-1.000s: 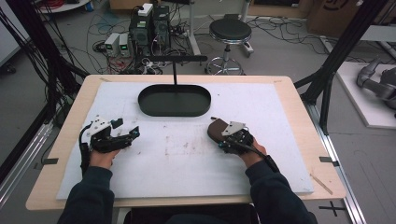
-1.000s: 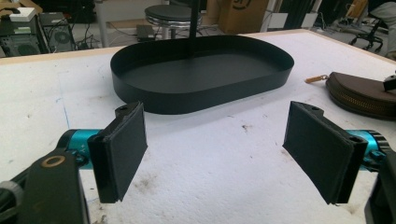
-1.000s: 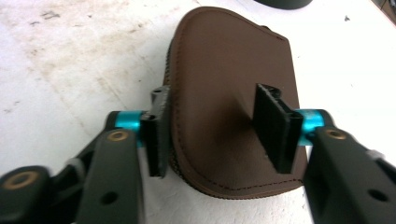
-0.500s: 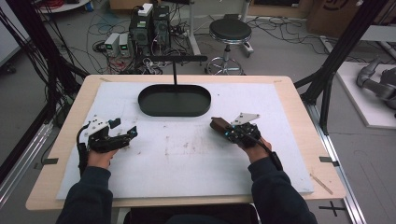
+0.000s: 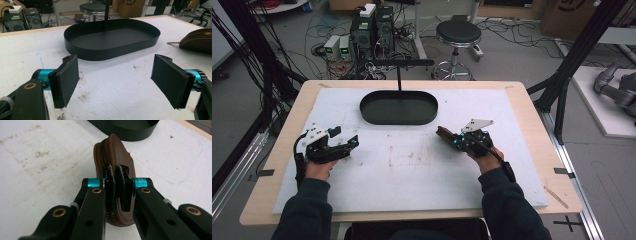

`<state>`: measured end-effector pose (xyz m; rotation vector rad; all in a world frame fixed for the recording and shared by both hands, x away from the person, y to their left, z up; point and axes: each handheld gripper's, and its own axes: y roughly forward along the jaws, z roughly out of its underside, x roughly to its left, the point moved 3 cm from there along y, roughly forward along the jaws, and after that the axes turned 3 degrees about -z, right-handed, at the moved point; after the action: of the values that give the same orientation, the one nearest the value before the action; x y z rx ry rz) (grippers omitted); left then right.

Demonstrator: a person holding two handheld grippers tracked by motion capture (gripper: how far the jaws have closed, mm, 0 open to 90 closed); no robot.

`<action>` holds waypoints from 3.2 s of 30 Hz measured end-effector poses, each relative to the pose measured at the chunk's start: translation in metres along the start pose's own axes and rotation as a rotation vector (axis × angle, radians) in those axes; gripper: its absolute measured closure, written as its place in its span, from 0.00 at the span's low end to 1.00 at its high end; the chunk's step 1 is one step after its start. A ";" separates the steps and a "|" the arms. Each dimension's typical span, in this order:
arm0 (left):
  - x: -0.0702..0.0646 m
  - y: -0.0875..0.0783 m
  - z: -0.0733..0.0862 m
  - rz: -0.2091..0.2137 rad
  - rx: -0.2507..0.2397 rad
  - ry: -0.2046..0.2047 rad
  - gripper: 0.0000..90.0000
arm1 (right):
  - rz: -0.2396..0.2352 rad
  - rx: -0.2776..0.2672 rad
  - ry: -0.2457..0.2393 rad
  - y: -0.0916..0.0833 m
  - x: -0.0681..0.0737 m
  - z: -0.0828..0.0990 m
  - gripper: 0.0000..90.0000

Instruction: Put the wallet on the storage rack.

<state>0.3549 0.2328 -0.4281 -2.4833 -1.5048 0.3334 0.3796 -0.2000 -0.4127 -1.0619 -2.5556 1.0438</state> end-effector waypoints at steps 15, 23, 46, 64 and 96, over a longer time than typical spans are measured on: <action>0.004 -0.003 -0.001 -0.005 -0.015 -0.007 0.24 | -0.031 -0.089 0.037 0.002 -0.002 -0.032 0.96; 0.001 0.000 -0.002 0.007 -0.017 -0.007 0.25 | -0.020 -0.131 -0.005 0.014 -0.007 -0.077 0.96; 0.003 -0.001 -0.001 0.016 -0.026 -0.016 0.25 | 0.171 -0.073 -0.147 0.123 -0.015 -0.135 0.93; 0.000 0.002 -0.002 0.034 -0.023 -0.041 0.24 | -0.019 -0.120 0.046 0.058 -0.043 -0.089 0.45; -0.014 0.005 -0.013 0.039 -0.067 0.012 0.21 | 0.126 -0.174 0.093 -0.048 -0.068 0.055 0.23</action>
<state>0.3567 0.2178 -0.4165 -2.5642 -1.4887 0.2778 0.3806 -0.3000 -0.4149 -1.2985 -2.5694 0.7894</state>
